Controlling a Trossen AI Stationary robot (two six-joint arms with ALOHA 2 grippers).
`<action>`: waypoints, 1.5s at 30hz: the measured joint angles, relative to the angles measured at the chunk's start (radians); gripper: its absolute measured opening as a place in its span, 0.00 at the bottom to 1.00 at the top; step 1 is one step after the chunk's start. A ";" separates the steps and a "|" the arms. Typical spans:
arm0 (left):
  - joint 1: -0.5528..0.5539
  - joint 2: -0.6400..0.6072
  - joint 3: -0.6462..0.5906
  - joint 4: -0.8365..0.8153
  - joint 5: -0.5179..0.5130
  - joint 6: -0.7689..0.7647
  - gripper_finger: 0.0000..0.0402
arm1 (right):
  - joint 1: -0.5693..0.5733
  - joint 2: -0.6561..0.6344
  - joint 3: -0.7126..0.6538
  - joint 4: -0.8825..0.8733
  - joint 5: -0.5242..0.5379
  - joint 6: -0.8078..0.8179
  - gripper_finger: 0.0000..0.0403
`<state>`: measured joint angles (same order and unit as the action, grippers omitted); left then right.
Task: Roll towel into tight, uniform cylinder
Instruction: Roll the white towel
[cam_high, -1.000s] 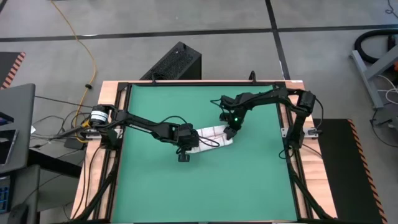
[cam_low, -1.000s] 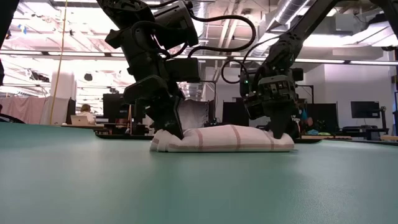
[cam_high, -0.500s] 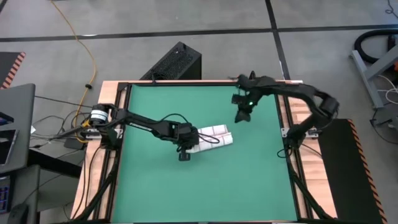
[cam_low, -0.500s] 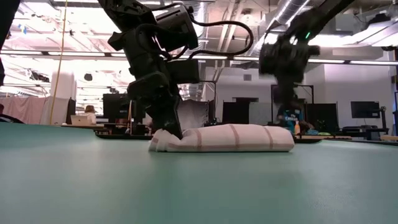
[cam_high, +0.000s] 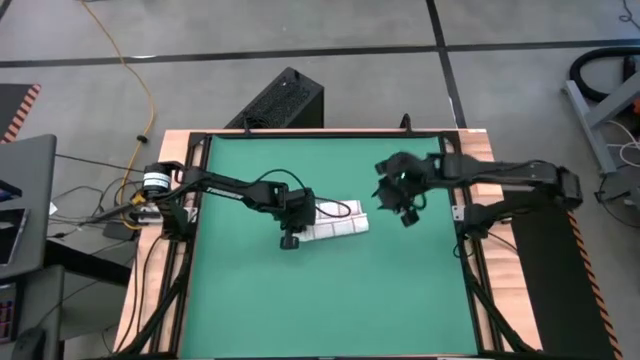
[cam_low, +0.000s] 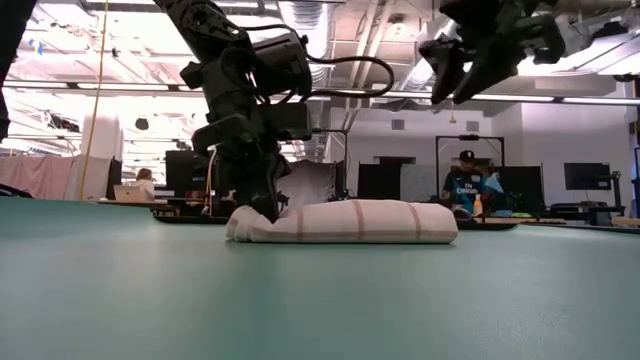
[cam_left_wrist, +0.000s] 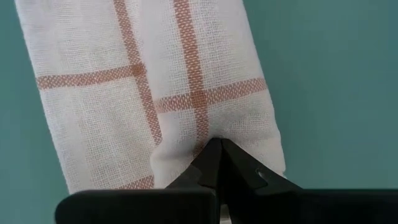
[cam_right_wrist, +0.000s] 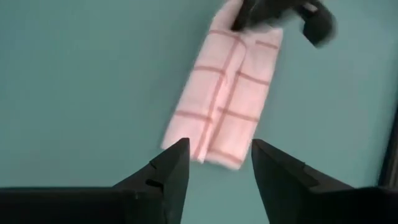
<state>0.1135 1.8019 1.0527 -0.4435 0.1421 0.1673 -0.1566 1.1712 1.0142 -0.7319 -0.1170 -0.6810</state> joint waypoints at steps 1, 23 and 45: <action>0.007 0.000 0.000 0.000 0.013 0.010 0.00 | 0.014 0.023 0.000 0.018 -0.001 -0.005 0.49; 0.107 0.000 0.002 -0.018 0.042 0.136 0.00 | -0.021 0.393 -0.006 0.192 -0.120 -0.169 0.50; 0.108 -0.003 0.005 -0.047 0.037 0.137 0.00 | -0.142 0.573 -0.003 0.193 -0.120 -0.055 0.50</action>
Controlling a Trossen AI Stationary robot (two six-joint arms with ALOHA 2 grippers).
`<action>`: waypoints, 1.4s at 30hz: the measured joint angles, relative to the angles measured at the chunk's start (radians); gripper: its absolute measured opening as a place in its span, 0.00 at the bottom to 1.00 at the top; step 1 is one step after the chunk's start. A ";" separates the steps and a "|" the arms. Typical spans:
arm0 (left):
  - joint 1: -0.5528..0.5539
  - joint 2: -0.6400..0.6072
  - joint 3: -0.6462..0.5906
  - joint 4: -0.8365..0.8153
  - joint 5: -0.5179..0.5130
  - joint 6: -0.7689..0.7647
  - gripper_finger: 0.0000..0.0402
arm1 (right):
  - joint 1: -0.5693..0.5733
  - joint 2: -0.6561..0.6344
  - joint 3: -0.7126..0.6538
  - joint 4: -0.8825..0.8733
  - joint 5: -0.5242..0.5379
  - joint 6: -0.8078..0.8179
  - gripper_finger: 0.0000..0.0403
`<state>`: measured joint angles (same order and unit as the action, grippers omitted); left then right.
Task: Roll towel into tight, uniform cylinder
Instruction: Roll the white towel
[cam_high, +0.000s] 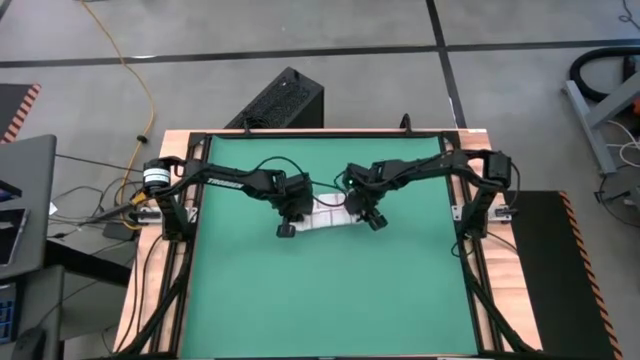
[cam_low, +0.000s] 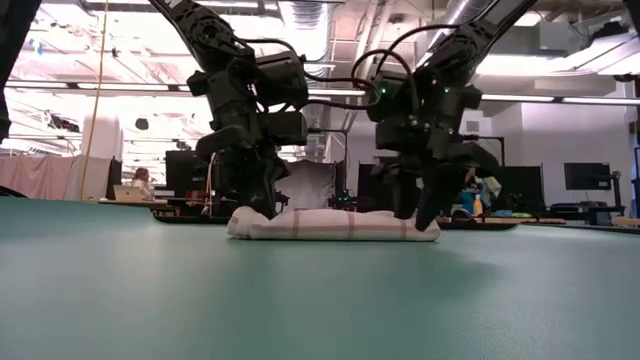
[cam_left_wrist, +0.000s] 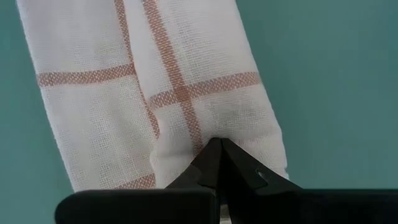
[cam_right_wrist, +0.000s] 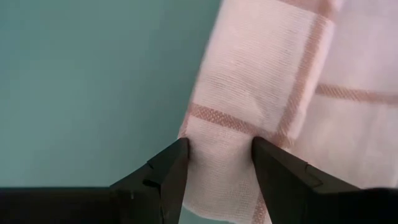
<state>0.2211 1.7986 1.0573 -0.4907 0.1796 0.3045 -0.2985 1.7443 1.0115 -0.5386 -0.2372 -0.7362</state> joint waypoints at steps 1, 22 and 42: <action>0.000 -0.006 -0.001 0.001 0.002 -0.013 0.00 | -0.011 0.003 0.000 0.000 -0.011 0.009 0.50; 0.004 -0.312 -0.140 0.288 -0.180 -0.602 0.00 | -0.016 0.027 -0.068 0.122 -0.049 0.102 0.50; -0.151 -0.198 -0.574 1.034 -0.376 -0.850 0.00 | -0.009 0.028 -0.068 0.163 -0.049 0.111 0.50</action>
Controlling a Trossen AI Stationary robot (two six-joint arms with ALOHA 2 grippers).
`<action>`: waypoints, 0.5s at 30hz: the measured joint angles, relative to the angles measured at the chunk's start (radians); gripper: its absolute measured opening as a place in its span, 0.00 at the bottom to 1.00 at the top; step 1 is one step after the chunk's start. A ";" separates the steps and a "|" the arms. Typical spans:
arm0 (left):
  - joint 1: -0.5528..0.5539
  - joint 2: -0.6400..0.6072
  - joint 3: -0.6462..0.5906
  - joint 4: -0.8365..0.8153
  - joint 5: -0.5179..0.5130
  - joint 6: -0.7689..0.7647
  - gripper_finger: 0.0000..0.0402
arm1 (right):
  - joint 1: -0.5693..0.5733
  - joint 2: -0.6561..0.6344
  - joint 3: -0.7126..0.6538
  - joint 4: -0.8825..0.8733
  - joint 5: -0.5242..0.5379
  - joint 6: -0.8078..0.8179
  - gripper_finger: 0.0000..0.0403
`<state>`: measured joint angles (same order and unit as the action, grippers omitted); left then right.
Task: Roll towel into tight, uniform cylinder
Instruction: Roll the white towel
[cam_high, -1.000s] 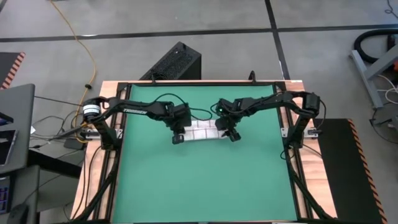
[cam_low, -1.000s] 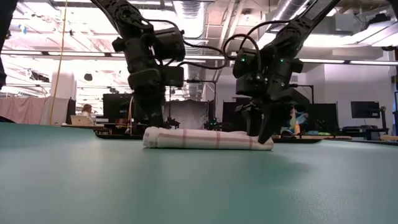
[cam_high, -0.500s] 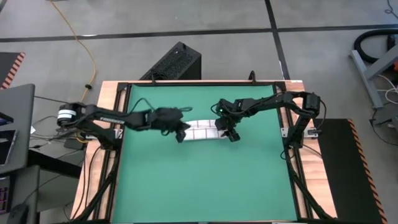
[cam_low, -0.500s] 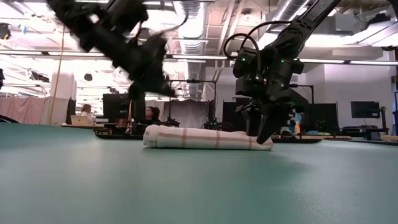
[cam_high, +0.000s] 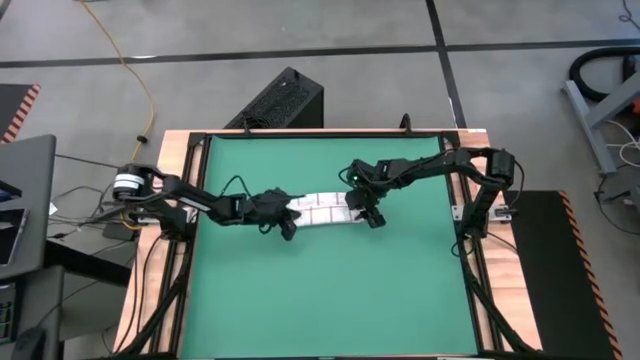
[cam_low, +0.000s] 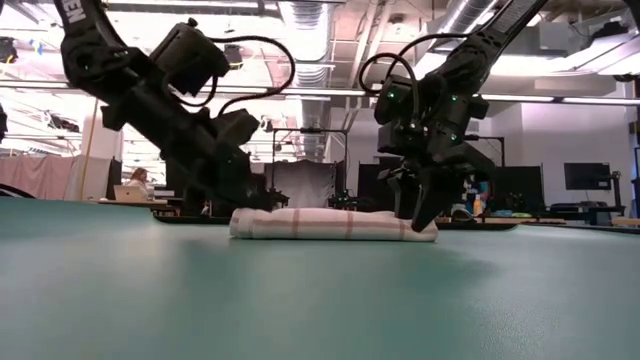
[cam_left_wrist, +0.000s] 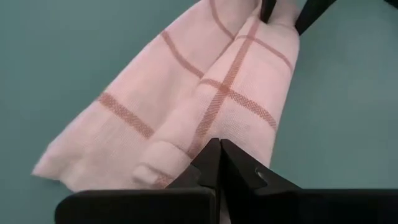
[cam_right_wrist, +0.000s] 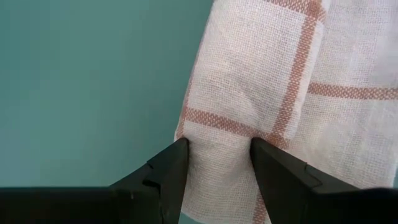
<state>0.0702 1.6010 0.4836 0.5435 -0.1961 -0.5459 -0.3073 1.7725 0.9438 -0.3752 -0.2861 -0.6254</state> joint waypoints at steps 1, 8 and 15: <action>-0.001 0.013 0.003 0.000 0.000 -0.006 0.00 | 0.000 0.000 0.000 -0.001 0.000 0.000 0.50; -0.014 0.038 -0.011 -0.117 -0.001 -0.050 0.00 | -0.011 -0.014 0.000 -0.003 -0.002 0.041 0.50; -0.013 0.037 -0.014 -0.133 0.023 -0.050 0.00 | -0.026 -0.163 -0.004 -0.014 -0.075 0.047 0.50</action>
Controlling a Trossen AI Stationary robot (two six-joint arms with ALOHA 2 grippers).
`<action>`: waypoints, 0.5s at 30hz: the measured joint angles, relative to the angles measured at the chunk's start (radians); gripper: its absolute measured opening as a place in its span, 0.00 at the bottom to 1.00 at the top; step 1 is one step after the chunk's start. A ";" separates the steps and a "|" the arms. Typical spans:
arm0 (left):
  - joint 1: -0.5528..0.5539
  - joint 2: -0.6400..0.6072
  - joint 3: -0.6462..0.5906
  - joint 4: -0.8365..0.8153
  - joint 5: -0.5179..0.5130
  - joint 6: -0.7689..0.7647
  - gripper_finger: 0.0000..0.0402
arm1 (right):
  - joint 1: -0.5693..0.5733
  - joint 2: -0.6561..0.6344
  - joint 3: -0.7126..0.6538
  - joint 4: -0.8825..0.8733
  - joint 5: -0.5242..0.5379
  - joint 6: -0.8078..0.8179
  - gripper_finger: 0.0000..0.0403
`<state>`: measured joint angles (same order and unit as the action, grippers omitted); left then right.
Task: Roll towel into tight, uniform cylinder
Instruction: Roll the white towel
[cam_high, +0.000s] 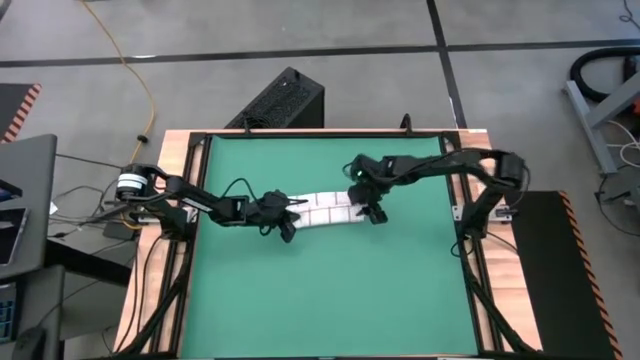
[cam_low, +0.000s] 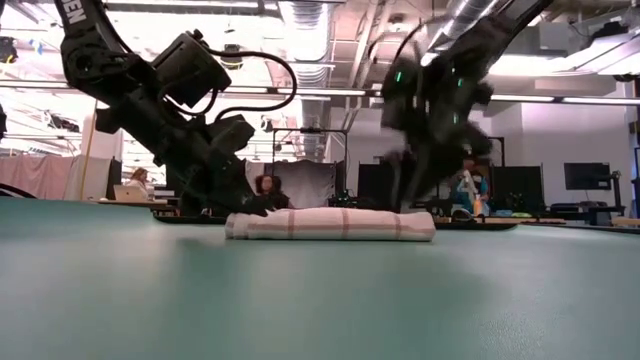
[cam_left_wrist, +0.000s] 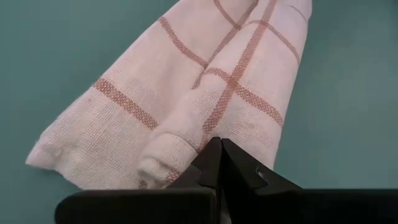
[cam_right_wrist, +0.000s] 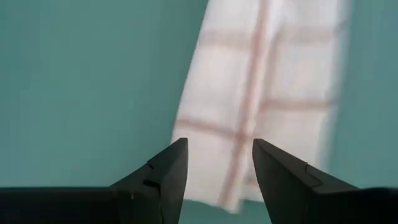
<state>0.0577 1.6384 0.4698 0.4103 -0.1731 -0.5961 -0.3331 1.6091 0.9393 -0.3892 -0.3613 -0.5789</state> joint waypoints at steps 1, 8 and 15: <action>0.000 0.000 0.000 0.000 0.005 0.000 0.00 | 0.000 -0.033 0.004 0.002 -0.003 -0.003 0.50; 0.001 0.001 -0.002 0.001 0.027 -0.012 0.00 | 0.070 -0.162 -0.001 -0.169 0.041 -0.361 0.58; 0.001 0.002 -0.002 0.002 0.030 -0.017 0.00 | 0.159 -0.108 -0.014 -0.059 0.202 -0.463 0.70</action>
<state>0.0586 1.6405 0.4675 0.4122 -0.1429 -0.6134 -0.1746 1.5013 0.9253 -0.4479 -0.1590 -1.0415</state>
